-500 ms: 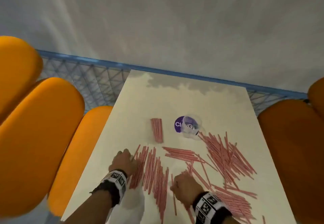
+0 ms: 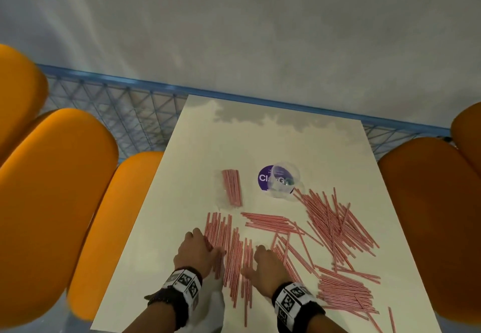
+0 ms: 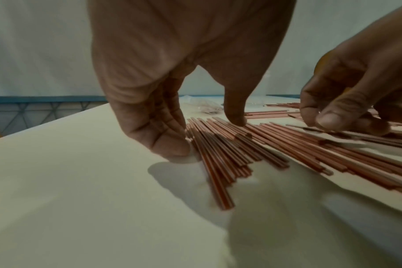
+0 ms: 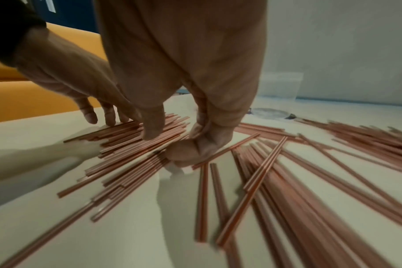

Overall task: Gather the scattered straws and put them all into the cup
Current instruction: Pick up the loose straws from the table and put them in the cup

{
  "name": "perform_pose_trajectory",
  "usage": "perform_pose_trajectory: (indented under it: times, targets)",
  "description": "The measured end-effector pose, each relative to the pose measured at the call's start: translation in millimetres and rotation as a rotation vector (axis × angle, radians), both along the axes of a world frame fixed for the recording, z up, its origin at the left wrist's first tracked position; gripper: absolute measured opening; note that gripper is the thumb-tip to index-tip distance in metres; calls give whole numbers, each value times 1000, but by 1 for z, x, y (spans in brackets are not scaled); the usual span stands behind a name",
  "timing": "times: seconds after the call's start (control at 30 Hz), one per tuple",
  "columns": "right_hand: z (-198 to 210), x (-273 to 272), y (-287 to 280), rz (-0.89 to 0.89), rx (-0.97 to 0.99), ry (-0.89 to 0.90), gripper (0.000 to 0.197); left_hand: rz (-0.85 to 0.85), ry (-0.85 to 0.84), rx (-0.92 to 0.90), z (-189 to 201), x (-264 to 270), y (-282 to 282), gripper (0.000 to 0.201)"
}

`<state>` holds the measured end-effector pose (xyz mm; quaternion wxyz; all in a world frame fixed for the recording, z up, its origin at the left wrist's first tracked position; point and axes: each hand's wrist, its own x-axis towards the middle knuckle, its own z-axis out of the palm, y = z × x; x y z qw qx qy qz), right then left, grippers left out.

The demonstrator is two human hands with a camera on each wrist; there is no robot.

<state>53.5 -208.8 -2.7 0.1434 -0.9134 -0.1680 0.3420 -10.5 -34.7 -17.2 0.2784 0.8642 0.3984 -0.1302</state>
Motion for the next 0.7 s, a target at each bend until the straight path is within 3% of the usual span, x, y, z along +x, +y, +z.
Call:
perform_pose_trajectory:
  times: [0.07, 0.23, 0.37, 0.5, 0.63, 0.7]
  targets:
    - [0, -5, 12, -67, 7, 18, 67, 22, -5, -31, -2, 1, -4, 49]
    - [3, 7, 41, -95, 91, -83, 37, 53, -31, -110, 0, 10, -12, 29]
    - [2, 11, 36, -184, 40, -43, 43, 162, -69, -156, -5, 7, 4, 25]
    - [-3, 8, 49, -216, 92, -38, 31, 192, -72, -254, -7, 12, -5, 9]
    - [2, 16, 51, -224, 24, -22, 42, 255, -76, -309, -4, 19, -5, 9]
    - [4, 13, 55, -225, 14, 9, 37, 296, -46, -370, -5, 19, -6, 7]
